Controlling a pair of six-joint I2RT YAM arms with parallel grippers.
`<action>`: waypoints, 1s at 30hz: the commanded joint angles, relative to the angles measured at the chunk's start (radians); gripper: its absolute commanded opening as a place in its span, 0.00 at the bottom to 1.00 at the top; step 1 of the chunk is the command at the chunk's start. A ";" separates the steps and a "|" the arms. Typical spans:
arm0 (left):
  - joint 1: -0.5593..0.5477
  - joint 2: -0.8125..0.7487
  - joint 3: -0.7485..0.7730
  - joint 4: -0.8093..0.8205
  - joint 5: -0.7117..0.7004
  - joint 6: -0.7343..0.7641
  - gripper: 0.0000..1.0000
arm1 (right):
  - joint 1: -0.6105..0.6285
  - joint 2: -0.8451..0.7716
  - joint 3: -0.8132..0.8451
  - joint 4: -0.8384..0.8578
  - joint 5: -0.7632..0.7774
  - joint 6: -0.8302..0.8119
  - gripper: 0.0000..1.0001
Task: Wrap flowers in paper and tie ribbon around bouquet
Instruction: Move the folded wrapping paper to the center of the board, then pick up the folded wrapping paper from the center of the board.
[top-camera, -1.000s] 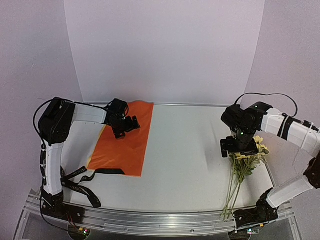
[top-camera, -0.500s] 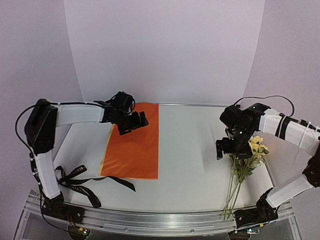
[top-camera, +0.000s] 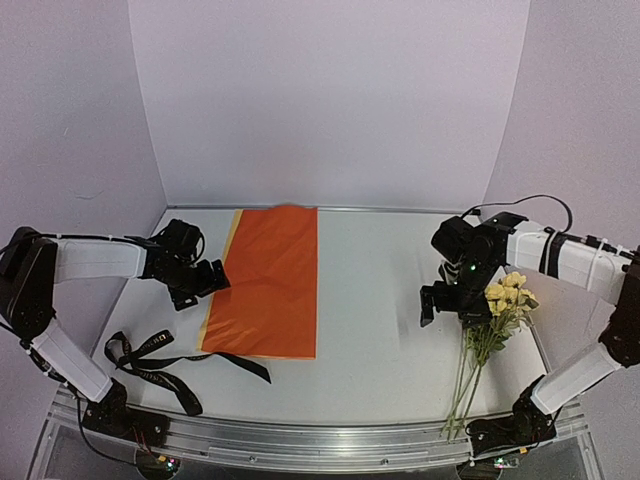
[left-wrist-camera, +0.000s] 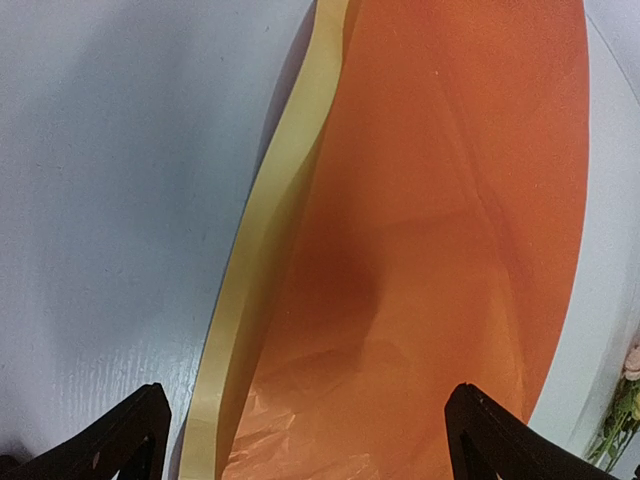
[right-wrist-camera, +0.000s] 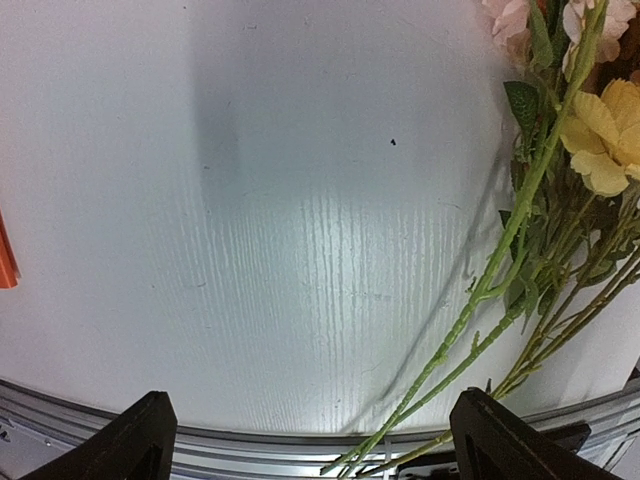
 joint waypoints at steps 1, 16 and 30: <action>0.012 0.006 -0.015 0.110 0.062 0.036 0.96 | -0.001 0.022 -0.009 0.028 -0.029 0.024 0.98; 0.014 0.112 -0.056 0.248 0.113 0.042 0.69 | 0.029 0.115 0.006 0.154 -0.112 0.089 0.98; 0.026 0.115 -0.063 0.238 0.136 0.079 0.73 | 0.102 0.323 0.157 0.253 -0.197 0.176 0.83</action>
